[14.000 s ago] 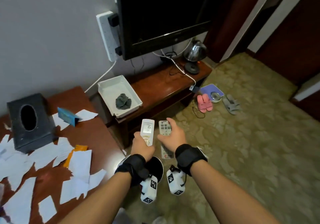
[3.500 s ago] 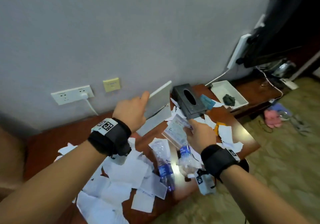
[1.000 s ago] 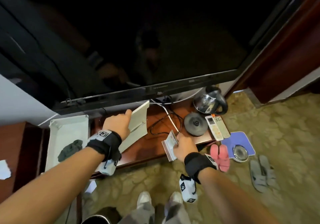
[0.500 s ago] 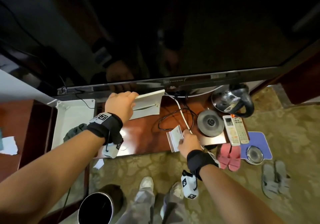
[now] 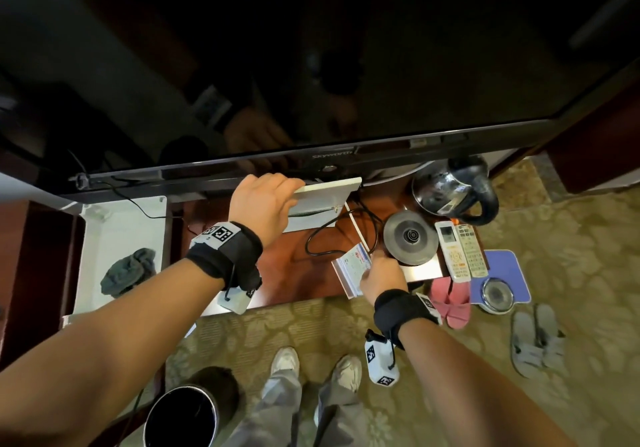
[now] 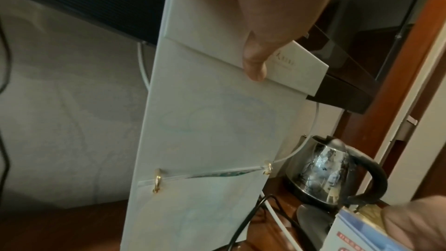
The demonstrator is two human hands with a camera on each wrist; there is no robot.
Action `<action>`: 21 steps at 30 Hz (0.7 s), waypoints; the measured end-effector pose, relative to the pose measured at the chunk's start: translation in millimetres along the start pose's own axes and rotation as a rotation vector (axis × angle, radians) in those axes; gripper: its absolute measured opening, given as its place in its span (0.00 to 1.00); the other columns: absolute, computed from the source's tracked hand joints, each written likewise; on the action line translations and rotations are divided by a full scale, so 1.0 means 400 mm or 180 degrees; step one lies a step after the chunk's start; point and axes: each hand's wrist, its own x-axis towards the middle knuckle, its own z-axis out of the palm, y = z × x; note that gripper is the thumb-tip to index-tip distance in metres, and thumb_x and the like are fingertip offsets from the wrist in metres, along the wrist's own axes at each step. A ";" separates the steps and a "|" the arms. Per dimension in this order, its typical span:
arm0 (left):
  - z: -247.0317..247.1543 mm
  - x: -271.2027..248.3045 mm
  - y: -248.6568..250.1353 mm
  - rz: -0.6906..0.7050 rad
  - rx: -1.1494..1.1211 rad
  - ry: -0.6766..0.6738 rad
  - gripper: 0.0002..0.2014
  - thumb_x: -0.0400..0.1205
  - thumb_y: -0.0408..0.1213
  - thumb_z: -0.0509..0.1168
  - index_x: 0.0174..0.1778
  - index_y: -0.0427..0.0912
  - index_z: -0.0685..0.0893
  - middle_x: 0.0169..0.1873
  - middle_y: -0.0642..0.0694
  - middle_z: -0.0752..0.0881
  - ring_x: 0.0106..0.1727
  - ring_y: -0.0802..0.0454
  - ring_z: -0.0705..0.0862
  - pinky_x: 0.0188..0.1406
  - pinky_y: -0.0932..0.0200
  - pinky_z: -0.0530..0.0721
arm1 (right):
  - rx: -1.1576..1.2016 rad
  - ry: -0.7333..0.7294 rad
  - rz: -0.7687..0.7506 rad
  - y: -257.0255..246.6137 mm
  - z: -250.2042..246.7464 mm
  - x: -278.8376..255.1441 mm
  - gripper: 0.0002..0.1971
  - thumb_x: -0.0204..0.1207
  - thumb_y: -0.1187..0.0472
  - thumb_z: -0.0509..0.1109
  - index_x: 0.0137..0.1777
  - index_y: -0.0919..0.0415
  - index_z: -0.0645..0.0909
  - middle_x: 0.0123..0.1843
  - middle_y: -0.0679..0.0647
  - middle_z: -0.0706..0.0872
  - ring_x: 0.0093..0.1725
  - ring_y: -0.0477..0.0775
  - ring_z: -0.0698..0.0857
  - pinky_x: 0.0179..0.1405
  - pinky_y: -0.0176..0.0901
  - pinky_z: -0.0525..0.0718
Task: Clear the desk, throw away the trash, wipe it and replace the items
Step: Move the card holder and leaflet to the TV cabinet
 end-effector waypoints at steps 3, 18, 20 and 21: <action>0.007 -0.001 0.012 0.0063 0.0248 0.0215 0.20 0.72 0.33 0.77 0.60 0.43 0.86 0.45 0.44 0.87 0.44 0.41 0.83 0.40 0.50 0.76 | -0.0050 0.0008 -0.0001 0.014 0.001 0.002 0.12 0.79 0.62 0.68 0.60 0.65 0.75 0.54 0.65 0.88 0.53 0.67 0.88 0.50 0.54 0.89; 0.005 -0.006 0.060 -0.0235 0.0626 0.0341 0.31 0.65 0.24 0.65 0.66 0.47 0.84 0.55 0.40 0.82 0.52 0.40 0.70 0.48 0.44 0.71 | -0.0171 -0.0082 -0.0261 0.017 0.008 -0.016 0.12 0.81 0.62 0.66 0.62 0.63 0.75 0.51 0.63 0.88 0.51 0.65 0.88 0.47 0.51 0.87; 0.003 -0.015 0.065 -0.0276 0.0600 0.0326 0.30 0.66 0.26 0.66 0.66 0.47 0.83 0.56 0.40 0.81 0.54 0.39 0.72 0.51 0.43 0.71 | -0.0324 -0.0086 -0.0424 0.011 0.010 -0.014 0.14 0.80 0.62 0.67 0.64 0.61 0.75 0.53 0.62 0.89 0.52 0.65 0.89 0.49 0.51 0.88; 0.002 -0.021 0.067 -0.0289 0.0569 0.0292 0.29 0.66 0.26 0.67 0.66 0.46 0.83 0.56 0.40 0.81 0.54 0.38 0.72 0.52 0.42 0.71 | -0.0409 -0.0083 -0.0494 0.008 0.008 -0.011 0.15 0.79 0.62 0.67 0.64 0.60 0.75 0.53 0.62 0.89 0.52 0.65 0.89 0.50 0.53 0.88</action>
